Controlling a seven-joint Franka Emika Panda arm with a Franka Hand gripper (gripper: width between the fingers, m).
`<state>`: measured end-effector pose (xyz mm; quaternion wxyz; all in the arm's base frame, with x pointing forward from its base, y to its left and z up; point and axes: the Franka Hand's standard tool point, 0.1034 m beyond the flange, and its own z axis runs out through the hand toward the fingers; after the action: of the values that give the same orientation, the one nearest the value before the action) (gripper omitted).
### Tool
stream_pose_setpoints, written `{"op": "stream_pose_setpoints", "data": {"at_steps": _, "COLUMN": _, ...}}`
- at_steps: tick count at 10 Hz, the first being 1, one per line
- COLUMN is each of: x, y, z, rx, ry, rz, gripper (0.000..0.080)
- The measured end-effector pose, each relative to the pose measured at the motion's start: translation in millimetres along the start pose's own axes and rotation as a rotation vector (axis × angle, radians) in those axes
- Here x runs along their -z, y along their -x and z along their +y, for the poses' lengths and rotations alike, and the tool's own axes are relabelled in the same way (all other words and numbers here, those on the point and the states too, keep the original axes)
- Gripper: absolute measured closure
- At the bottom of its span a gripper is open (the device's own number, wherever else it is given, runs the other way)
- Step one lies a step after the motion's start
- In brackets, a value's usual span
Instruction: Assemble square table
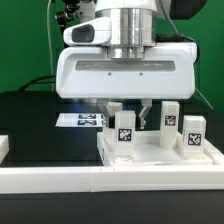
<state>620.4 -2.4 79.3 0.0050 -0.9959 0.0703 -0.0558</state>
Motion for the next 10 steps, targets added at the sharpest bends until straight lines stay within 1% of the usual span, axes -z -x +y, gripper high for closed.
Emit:
{"op": "stream_pose_setpoints", "data": {"at_steps": 3, "x": -0.7, "y": 1.3, "z": -5.2, "rx": -0.286, "ry": -0.006, "rz": 0.002, "gripper": 0.0509}}
{"op": "stream_pose_setpoints", "data": {"at_steps": 5, "x": -1.2, "y": 3.6, "z": -7.3, "rx": -0.586, "ry": -0.014, "rz": -0.004, "gripper": 0.0509}}
{"op": "stream_pose_setpoints", "data": {"at_steps": 7, "x": -1.3, "y": 4.8, "z": -10.8, "rx": -0.831, "ry": -0.016, "rz": -0.010, "gripper": 0.0509}}
{"op": "stream_pose_setpoints", "data": {"at_steps": 9, "x": -1.8, "y": 5.2, "z": -11.1, "rx": -1.071, "ry": -0.037, "rz": -0.024, "gripper": 0.0509}}
{"op": "stream_pose_setpoints", "data": {"at_steps": 10, "x": -1.8, "y": 5.0, "z": -11.4, "rx": -1.149, "ry": -0.041, "rz": -0.030, "gripper": 0.0509}}
